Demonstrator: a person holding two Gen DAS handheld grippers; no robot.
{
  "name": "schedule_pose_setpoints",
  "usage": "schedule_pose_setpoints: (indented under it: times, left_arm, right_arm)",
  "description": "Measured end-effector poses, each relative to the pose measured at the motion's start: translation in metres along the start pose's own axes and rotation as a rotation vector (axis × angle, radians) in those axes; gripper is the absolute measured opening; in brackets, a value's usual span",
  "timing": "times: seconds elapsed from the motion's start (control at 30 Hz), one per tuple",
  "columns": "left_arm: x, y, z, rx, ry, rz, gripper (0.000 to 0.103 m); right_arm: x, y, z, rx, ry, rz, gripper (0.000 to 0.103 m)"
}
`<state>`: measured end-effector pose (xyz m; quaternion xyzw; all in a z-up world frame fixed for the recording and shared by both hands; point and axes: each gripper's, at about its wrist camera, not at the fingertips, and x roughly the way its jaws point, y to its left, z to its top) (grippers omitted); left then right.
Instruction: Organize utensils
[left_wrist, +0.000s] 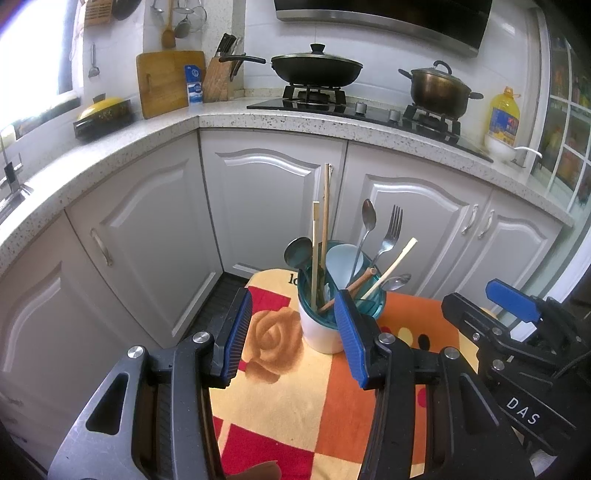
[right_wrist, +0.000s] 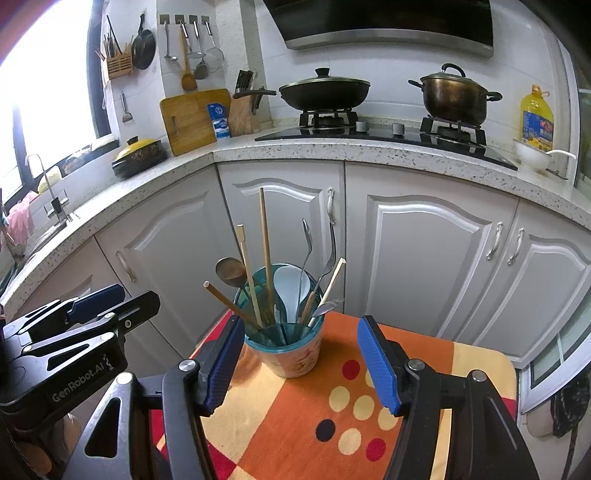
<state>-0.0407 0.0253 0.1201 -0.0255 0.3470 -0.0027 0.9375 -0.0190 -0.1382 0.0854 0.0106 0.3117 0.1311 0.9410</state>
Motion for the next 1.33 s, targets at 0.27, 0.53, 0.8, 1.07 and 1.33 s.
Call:
schedule_pose_setpoints:
  times: [0.27, 0.53, 0.8, 1.07, 1.33]
  left_arm:
    - [0.0, 0.002, 0.002, -0.001, 0.003, 0.003, 0.046]
    - [0.0, 0.002, 0.002, -0.001, 0.002, 0.002, 0.046]
    - [0.001, -0.001, 0.003, 0.013, -0.001, 0.006, 0.046]
    - [0.004, -0.003, 0.002, 0.016, 0.006, 0.006, 0.046]
    - [0.008, -0.01, -0.003, 0.03, -0.008, -0.013, 0.046]
  right_arm:
    - [0.0, 0.001, 0.002, -0.001, 0.0, 0.002, 0.062]
    - [-0.001, 0.002, 0.005, -0.006, -0.003, 0.002, 0.063]
    - [0.001, 0.002, 0.006, -0.006, 0.002, 0.006, 0.063]
    - [0.004, 0.0, 0.003, 0.0, 0.01, 0.01, 0.063]
    - [0.006, -0.012, -0.004, 0.022, 0.006, 0.015, 0.063]
